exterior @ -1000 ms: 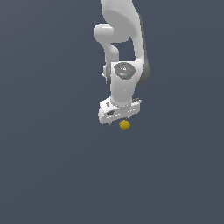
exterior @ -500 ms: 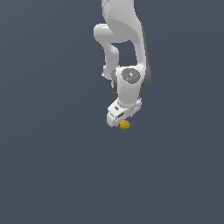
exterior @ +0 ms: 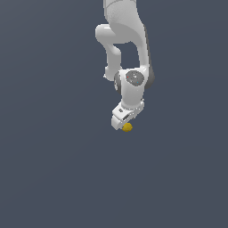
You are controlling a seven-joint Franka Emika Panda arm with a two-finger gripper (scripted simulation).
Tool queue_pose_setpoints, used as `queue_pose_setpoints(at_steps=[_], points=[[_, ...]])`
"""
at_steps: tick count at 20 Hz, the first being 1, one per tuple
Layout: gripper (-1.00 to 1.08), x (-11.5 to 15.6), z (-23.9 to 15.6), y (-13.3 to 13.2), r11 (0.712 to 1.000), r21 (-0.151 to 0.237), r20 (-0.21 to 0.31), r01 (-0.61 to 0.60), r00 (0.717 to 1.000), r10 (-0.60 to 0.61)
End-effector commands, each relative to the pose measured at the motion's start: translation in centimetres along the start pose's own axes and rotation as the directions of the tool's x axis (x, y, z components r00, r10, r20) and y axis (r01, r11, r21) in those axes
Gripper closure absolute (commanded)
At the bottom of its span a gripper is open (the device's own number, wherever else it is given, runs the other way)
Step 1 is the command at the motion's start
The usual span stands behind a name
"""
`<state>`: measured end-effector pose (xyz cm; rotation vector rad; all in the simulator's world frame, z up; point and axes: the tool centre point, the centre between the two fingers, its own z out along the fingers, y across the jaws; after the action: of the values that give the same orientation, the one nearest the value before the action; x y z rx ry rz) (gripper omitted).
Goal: Pick up the object and move it to a goal position.
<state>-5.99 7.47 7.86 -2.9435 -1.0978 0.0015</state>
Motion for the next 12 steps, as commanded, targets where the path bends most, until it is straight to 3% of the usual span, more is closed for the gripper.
queue_pose_setpoints(at_steps=[1,12], points=[[-0.92,0.0,0.1,0.0,1.000,0.000,0.000,0.000,1.000,0.000],[-0.92,-0.1,4.3,-0.1,1.000,0.000,-0.001,0.005,1.000,-0.005]])
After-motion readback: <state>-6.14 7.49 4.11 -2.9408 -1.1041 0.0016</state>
